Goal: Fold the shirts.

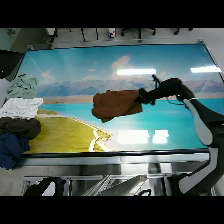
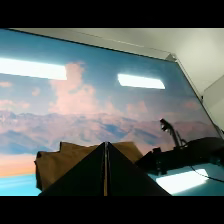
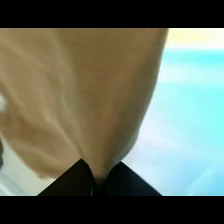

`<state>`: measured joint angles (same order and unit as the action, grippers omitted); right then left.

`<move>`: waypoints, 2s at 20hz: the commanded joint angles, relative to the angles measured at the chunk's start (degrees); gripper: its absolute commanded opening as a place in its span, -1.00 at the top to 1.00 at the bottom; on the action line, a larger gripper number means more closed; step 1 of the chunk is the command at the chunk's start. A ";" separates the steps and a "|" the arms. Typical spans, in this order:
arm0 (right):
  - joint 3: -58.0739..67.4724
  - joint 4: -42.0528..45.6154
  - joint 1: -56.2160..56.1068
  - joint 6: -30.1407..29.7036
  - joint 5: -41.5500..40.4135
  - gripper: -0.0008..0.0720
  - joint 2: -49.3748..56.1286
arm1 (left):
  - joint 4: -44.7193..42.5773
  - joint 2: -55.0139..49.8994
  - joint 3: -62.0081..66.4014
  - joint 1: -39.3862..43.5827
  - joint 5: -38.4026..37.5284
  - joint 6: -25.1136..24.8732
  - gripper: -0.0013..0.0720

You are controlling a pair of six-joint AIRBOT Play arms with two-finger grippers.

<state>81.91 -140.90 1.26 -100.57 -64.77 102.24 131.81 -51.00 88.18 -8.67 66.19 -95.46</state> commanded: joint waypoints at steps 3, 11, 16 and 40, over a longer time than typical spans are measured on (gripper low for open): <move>-0.26 5.31 17.92 3.48 -0.79 0.91 -11.23 | -0.13 0.11 0.00 -0.07 0.00 0.24 0.93; -23.06 12.20 54.21 5.70 3.10 0.91 -30.23 | -0.04 -1.22 -0.04 -0.04 1.09 0.22 0.93; -38.25 14.32 66.73 3.13 7.80 0.91 -36.33 | -0.22 -4.96 -0.02 5.22 2.19 0.22 0.92; -27.63 11.58 8.81 2.40 -0.59 0.91 -59.28 | -6.71 5.55 -24.81 22.80 -2.01 7.15 0.93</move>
<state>56.47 -128.68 28.14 -97.69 -70.72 46.87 129.23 -51.33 74.52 8.71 66.30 -92.20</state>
